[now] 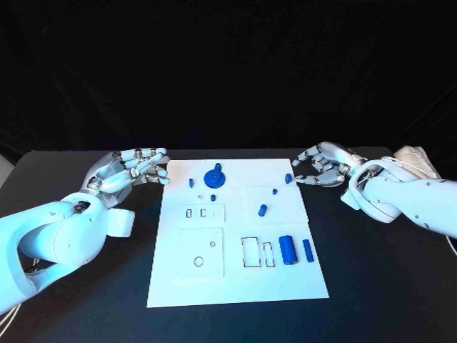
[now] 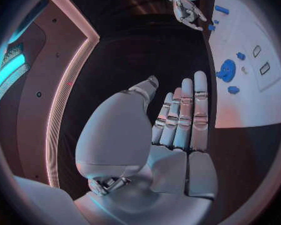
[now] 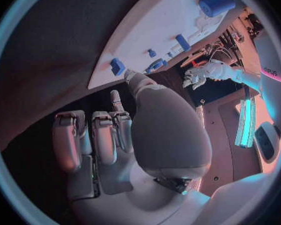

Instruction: Assemble the parts on the task board

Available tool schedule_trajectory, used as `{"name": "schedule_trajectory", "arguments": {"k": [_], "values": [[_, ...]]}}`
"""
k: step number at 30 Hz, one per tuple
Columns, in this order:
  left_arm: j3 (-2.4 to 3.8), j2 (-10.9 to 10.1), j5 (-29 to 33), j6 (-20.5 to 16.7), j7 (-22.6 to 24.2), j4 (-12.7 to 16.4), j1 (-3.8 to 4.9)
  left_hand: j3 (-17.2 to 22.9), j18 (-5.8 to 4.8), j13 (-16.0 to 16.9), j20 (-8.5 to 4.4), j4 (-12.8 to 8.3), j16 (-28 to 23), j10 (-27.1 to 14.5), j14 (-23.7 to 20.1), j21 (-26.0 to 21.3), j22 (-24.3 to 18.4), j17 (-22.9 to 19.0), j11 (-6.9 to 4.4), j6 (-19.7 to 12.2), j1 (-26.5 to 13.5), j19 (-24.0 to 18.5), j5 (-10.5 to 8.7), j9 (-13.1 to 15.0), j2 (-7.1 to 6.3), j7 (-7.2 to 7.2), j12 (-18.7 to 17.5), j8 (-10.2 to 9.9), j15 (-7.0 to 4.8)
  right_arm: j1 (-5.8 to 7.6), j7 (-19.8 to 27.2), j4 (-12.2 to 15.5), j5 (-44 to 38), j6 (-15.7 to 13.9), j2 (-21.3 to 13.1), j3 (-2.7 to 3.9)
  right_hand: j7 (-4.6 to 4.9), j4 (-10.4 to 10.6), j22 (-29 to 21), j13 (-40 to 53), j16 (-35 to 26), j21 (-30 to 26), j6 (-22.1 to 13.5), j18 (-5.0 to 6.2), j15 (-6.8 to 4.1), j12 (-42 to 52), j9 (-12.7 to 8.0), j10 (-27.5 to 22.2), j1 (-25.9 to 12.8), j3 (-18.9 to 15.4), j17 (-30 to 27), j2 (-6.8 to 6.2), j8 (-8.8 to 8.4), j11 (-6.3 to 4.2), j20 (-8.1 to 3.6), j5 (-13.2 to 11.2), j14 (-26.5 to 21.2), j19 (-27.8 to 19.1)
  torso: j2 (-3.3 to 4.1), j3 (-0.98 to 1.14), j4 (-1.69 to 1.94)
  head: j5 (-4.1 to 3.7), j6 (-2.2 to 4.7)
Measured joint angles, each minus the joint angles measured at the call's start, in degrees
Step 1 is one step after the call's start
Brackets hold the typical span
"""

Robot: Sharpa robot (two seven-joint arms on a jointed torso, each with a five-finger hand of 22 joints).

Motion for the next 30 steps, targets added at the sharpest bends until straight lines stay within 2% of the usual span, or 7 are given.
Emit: {"name": "schedule_trajectory", "arguments": {"k": [5,15,18,25,30], "values": [[0.0,0.02,0.0,0.03,0.0,-0.05,0.0,0.0,0.0,0.0,0.0,0.0,0.0,0.0,0.0,0.0,0.0,0.0,0.0,0.0,0.0,0.0,0.0,0.0,0.0,0.0,0.0,0.0,0.0,-0.32,-0.41,-1.31,0.16,1.12,1.27,0.01,0.0,0.0,0.0,0.0,0.0,0.0,0.0,0.0,0.0,0.0,0.0,0.0,0.0,0.0,0.0,0.0,0.0,0.0,0.0,0.0,0.0,0.0,-0.01,-0.11,0.03,0.07,-0.2],[0.0,-0.03,0.0,0.07,0.0,-0.07,-0.01,0.0,0.0,0.0,0.0,0.0,0.0,0.0,0.0,0.0,-0.01,-0.01,0.0,0.0,0.0,0.0,0.0,0.0,0.0,0.0,0.0,0.0,0.0,-0.86,-1.33,-2.7,0.29,2.25,2.87,-0.02,0.0,-0.16,-0.01,-0.01,0.23,0.0,0.01,0.0,0.2,0.25,0.01,0.0,0.38,0.16,-0.01,0.38,0.0,0.0,0.0,0.25,-0.2,0.0,-0.05,-0.15,-0.02,0.14,-0.53],[0.0,-0.04,0.0,0.08,0.0,-0.07,-0.01,0.0,0.0,0.0,0.0,0.0,0.0,0.0,0.0,0.0,-0.01,-0.01,0.0,0.0,0.0,0.0,0.0,0.0,0.0,0.0,0.0,0.0,0.0,-0.91,-1.65,-2.96,0.31,2.39,3.23,-0.02,0.3,-0.36,-0.01,-0.01,0.23,0.0,0.31,0.0,0.2,0.53,0.01,0.0,0.77,1.06,-0.01,0.77,0.0,0.0,0.0,0.25,-0.2,0.0,-0.07,-0.15,-0.02,0.13,-0.63],[0.0,-0.11,0.0,0.1,0.0,-0.07,-0.01,0.0,0.0,0.0,-0.01,0.0,0.0,0.0,0.0,-0.01,-0.01,-0.01,0.0,0.0,0.0,0.01,0.0,0.0,0.0,0.0,0.0,0.0,0.0,-0.97,-2.3,-3.47,0.29,2.59,3.75,-0.01,-0.02,-0.81,-0.02,-0.01,0.23,0.0,1.53,0.0,0.2,0.77,0.01,0.0,1.8,3.32,-0.01,1.8,0.29,0.0,-0.01,-0.43,-0.2,0.0,-0.1,-0.15,-0.03,0.2,-0.85],[0.0,-0.13,0.0,0.11,-0.01,-0.07,-0.01,0.09,0.0,0.0,-0.01,-0.1,0.0,0.0,-0.05,0.22,0.02,-0.02,0.0,0.0,0.0,0.01,0.0,0.01,0.0,0.0,0.0,0.0,-0.05,-1.14,-2.66,-3.8,0.24,2.67,4.21,-0.01,-0.14,-1.32,0.0,-0.01,0.23,0.28,2.2,0.0,0.2,1.14,0.06,0.0,2.04,4.72,-0.02,2.04,0.52,0.0,0.0,-0.75,-0.2,0.0,-0.1,-0.09,-0.1,0.36,-0.85]]}}
